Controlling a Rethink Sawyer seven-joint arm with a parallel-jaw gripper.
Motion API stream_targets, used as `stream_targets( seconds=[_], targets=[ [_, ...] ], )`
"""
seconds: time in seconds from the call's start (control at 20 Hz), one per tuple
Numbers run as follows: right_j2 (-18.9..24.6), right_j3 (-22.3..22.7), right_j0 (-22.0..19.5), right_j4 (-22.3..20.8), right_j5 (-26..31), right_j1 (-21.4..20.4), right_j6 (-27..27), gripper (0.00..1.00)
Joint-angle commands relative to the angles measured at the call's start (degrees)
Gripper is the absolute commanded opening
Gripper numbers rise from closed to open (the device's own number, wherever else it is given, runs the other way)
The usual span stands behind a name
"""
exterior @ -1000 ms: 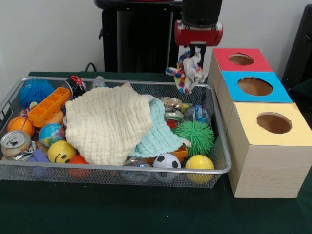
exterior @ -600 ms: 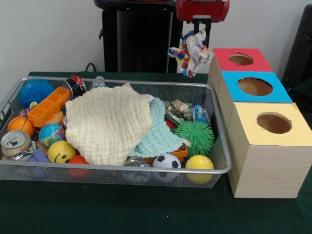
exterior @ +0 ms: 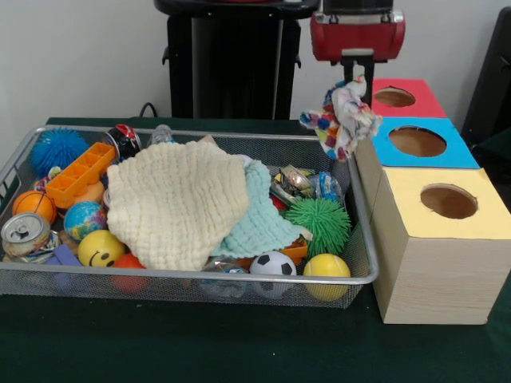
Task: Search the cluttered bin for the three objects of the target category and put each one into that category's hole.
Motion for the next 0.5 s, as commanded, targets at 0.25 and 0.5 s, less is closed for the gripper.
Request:
stream_targets(
  seconds=[0.25,0.5],
  targets=[
    [4.96,-10.16,4.26,6.40,-9.44,12.87,14.26,0.00],
    [4.91,-10.39,5.48,9.12,-8.17,11.97,14.92,0.00]
  ],
)
